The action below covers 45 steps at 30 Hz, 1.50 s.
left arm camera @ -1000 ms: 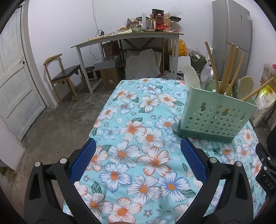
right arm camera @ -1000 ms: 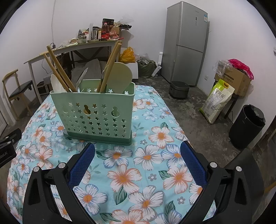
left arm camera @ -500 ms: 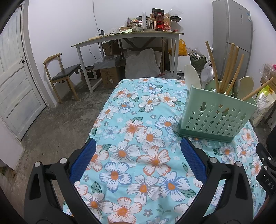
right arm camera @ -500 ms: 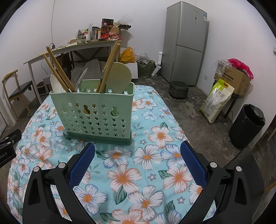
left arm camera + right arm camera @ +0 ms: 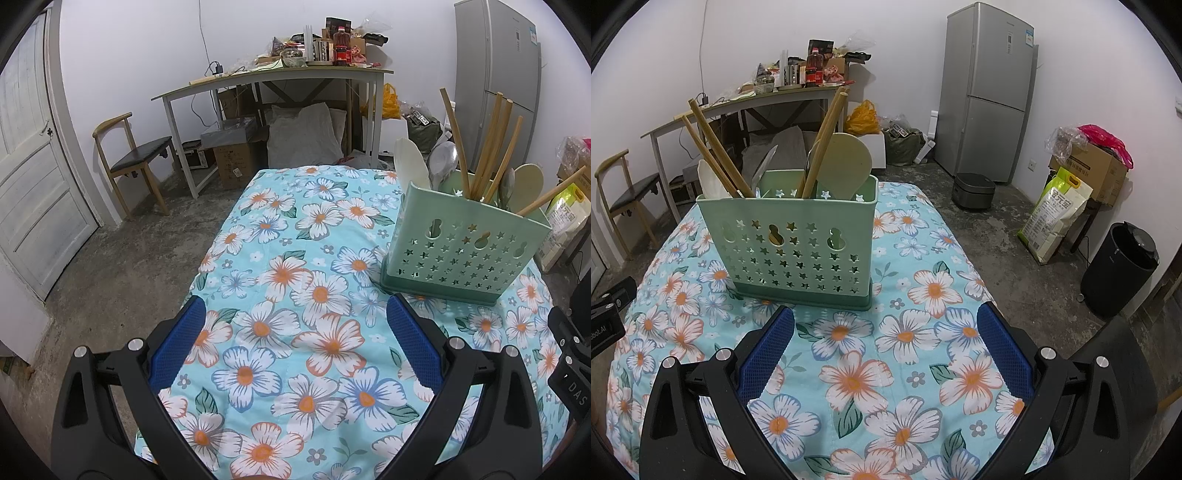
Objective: Organize utensils
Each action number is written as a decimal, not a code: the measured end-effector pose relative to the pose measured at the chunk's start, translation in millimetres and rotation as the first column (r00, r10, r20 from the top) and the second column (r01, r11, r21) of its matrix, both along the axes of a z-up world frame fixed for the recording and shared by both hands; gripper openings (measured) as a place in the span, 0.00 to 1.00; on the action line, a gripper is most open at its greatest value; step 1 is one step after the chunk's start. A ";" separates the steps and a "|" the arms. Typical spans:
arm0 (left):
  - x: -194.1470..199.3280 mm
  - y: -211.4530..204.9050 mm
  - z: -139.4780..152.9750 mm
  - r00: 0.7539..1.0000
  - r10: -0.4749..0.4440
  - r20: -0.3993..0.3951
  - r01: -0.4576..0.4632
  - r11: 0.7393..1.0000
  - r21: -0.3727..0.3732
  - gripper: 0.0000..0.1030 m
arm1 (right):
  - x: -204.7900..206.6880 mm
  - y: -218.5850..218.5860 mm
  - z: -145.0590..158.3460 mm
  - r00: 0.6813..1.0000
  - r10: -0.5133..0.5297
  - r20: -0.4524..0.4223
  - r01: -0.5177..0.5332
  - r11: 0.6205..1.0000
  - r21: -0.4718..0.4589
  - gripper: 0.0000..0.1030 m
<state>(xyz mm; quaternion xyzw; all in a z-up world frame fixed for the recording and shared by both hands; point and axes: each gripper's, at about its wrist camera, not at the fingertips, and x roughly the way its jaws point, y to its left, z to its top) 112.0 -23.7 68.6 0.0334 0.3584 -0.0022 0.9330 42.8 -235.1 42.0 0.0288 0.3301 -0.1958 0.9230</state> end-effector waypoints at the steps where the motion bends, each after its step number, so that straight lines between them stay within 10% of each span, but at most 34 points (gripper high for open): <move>1: -0.4 0.0 0.1 1.000 0.000 0.000 0.000 1.000 0.000 0.92 | -0.3 -0.4 0.2 1.000 0.000 -0.001 0.000 1.000 0.001 0.94; 45: -0.7 -0.1 -1.2 1.000 -0.003 -0.006 0.003 1.000 -0.002 0.92 | -0.1 0.5 0.3 1.000 0.000 -0.001 0.000 1.000 0.000 0.94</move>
